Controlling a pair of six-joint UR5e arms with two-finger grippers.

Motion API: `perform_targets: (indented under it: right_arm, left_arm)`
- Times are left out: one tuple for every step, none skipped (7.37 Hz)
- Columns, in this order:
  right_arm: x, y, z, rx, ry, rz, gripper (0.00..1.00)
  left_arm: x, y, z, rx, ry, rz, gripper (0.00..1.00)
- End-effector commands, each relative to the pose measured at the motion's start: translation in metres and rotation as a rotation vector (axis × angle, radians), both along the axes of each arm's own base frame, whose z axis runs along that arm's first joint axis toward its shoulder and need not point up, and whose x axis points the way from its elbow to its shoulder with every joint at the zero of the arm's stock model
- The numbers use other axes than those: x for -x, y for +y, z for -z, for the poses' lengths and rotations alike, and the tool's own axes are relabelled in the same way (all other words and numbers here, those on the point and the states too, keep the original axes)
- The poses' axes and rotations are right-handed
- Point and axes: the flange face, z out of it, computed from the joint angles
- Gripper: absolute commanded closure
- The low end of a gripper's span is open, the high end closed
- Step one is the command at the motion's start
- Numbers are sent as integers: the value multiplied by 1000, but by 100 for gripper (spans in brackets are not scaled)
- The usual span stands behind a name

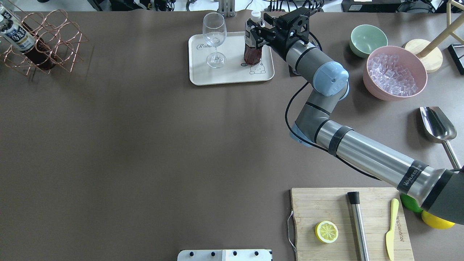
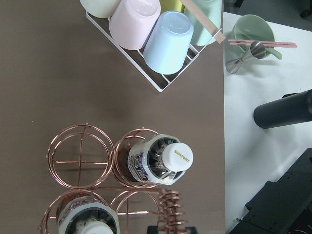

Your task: Take tea from basket to plate

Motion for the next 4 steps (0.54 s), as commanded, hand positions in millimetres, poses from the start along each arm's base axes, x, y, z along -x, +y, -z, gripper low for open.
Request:
perform_targets:
  right_arm:
    - [-1,-1,5,3,7,16,0]
    - [-10,-8,10,0,16,38,0]
    - [-32,-22,19,-1,40,86,0]
    - [-58,-37,21,9,72,144,0]
  left_arm:
    - [18,-1,-16,-2,-17,-22,100]
    - [22,-1,-19,-6,-20,-26,100]
    - [26,-3,-27,-10,-21,-26,100]
    - [31,-1,-34,-1,-21,-21,100]
